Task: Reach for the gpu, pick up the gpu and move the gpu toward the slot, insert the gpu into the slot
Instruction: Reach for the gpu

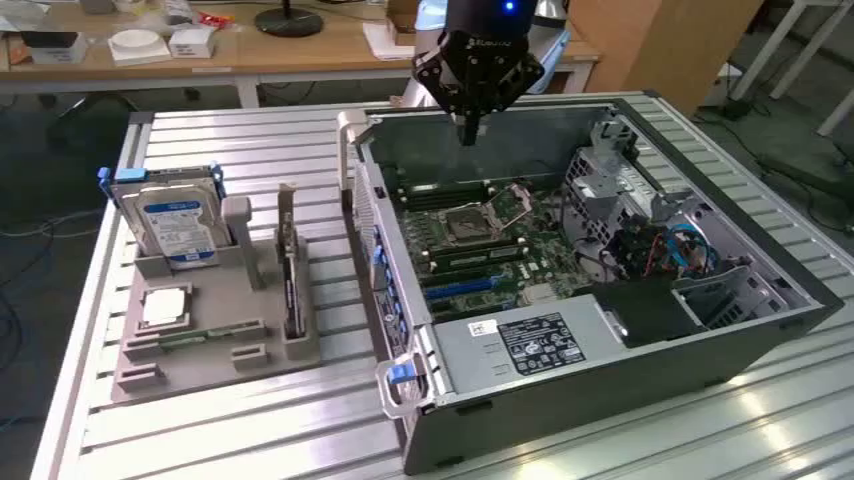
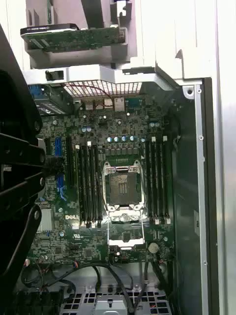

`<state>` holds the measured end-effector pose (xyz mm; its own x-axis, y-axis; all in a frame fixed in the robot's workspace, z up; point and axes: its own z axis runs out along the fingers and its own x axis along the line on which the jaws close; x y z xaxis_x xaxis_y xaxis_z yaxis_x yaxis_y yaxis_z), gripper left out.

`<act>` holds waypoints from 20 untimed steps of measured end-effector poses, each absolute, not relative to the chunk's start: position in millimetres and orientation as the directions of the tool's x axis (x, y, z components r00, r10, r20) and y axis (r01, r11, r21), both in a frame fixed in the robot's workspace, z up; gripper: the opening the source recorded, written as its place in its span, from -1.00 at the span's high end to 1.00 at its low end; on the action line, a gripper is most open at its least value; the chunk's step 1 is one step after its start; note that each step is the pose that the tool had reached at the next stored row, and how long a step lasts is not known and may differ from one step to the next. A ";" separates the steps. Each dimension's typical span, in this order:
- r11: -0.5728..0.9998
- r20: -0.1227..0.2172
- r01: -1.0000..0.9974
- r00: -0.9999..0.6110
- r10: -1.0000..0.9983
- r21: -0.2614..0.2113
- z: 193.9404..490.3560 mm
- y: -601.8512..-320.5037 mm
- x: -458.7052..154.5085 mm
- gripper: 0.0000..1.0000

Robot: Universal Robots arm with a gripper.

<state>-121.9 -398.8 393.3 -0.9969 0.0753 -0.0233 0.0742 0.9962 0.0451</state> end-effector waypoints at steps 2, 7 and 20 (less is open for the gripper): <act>0.996 -0.023 0.074 -0.997 0.075 0.045 393.3 -398.9 -121.9 0.80; 0.996 -0.023 0.074 -0.997 0.075 0.045 393.3 -398.9 -125.4 0.80; 0.996 -0.023 0.074 -0.997 0.075 0.045 393.3 -398.9 -155.1 0.80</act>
<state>-155.1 -398.9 393.3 -0.9969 0.0752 -0.0233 0.0741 0.9962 0.0450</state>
